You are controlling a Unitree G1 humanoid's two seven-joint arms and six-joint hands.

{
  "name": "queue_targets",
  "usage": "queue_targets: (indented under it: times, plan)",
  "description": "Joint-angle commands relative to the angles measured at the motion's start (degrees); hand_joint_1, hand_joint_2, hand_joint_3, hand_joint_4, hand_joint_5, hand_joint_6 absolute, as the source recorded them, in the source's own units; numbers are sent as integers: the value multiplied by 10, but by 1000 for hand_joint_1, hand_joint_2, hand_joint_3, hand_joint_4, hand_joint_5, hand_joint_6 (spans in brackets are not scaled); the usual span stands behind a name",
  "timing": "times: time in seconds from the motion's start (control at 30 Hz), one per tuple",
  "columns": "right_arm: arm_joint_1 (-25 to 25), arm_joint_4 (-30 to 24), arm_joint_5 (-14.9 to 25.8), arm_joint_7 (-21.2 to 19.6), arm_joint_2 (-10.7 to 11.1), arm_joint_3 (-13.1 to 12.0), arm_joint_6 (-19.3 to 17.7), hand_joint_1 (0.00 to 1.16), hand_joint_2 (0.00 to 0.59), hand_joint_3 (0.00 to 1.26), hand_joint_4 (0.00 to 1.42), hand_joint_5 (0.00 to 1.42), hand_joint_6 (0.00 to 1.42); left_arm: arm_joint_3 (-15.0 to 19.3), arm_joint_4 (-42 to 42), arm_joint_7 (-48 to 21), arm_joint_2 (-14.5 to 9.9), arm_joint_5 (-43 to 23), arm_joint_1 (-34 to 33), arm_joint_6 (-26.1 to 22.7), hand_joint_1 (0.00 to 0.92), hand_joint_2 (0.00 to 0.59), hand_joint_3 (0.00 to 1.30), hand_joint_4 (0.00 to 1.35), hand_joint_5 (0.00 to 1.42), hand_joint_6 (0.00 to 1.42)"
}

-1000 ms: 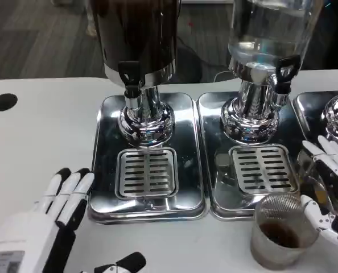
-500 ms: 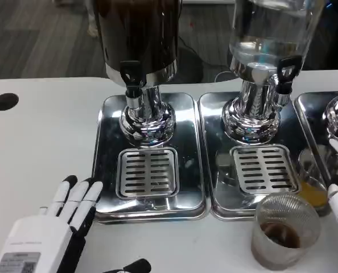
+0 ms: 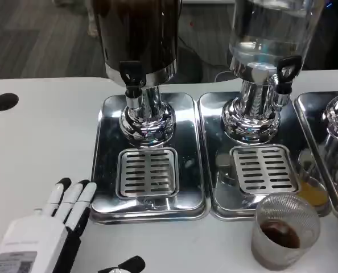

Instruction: Grasp the cup under the faucet to collect the drink, then remove the cup.

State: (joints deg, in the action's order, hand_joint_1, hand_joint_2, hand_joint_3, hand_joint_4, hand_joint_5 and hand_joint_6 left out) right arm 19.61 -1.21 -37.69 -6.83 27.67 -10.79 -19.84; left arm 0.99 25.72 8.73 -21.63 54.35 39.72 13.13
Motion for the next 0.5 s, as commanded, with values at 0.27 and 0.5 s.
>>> queue_targets:
  times: [0.27,0.5]
  plan:
    - [10,1,19,-16,10,4,-8,22,586,97,0,0,0,1,-1,-6,-1,-12,0,-5,0,115,39,0,0,172]
    - [15,-4,19,-18,8,8,-9,33,586,97,0,0,0,5,-3,-5,-3,-22,-1,-5,0,116,39,0,0,174]
